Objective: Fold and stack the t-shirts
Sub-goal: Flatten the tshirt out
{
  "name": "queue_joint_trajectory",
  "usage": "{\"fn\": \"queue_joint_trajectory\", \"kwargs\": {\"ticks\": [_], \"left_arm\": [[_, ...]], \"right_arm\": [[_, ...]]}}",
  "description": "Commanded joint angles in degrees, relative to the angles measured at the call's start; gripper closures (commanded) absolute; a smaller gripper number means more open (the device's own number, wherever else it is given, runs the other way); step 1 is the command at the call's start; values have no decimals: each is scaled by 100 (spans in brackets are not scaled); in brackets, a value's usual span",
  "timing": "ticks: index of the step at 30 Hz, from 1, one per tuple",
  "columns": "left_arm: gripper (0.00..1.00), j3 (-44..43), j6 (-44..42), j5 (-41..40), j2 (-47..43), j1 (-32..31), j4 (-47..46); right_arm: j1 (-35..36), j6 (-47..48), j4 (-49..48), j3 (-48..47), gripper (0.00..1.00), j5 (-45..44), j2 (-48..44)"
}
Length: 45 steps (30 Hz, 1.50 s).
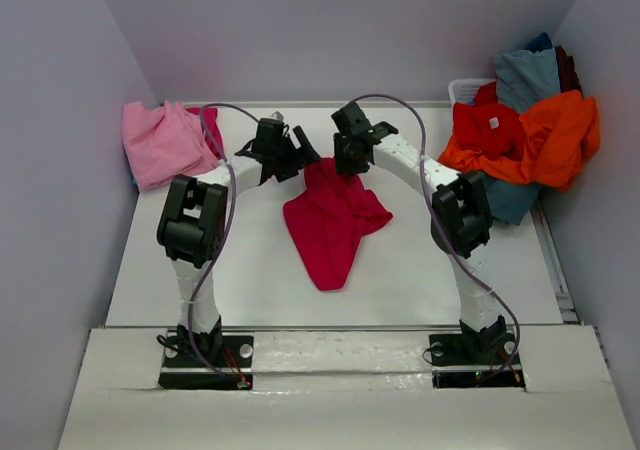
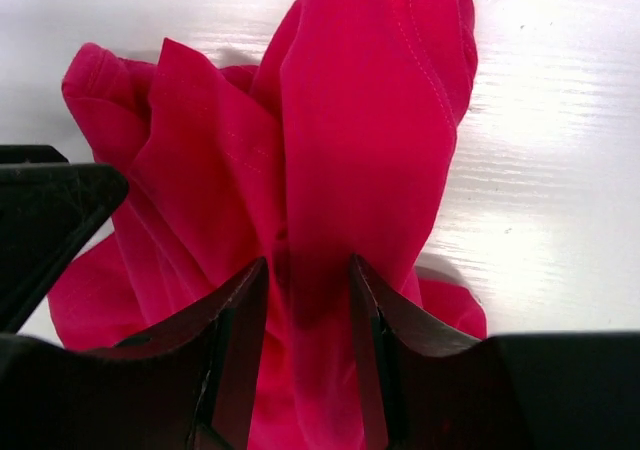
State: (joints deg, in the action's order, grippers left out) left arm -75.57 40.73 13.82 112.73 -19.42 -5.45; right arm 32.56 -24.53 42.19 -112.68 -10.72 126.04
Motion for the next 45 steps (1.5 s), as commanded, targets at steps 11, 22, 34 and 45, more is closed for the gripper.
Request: {"fn": "queue_joint_trajectory", "kwargs": {"ticks": [11, 22, 34, 45], "left_arm": [[34, -951, -127, -187, 469, -36, 335], [58, -898, -153, -266, 505, -36, 317], [94, -995, -232, -275, 478, -36, 413], [94, -1083, -575, -617, -329, -36, 1037]], "right_arm": [[-100, -69, -361, 502, 58, 70, -536], [-100, -34, -370, 572, 60, 96, -554], [-153, 19, -352, 458, 93, 61, -405], [-153, 177, 113, 36, 93, -421, -799]]}}
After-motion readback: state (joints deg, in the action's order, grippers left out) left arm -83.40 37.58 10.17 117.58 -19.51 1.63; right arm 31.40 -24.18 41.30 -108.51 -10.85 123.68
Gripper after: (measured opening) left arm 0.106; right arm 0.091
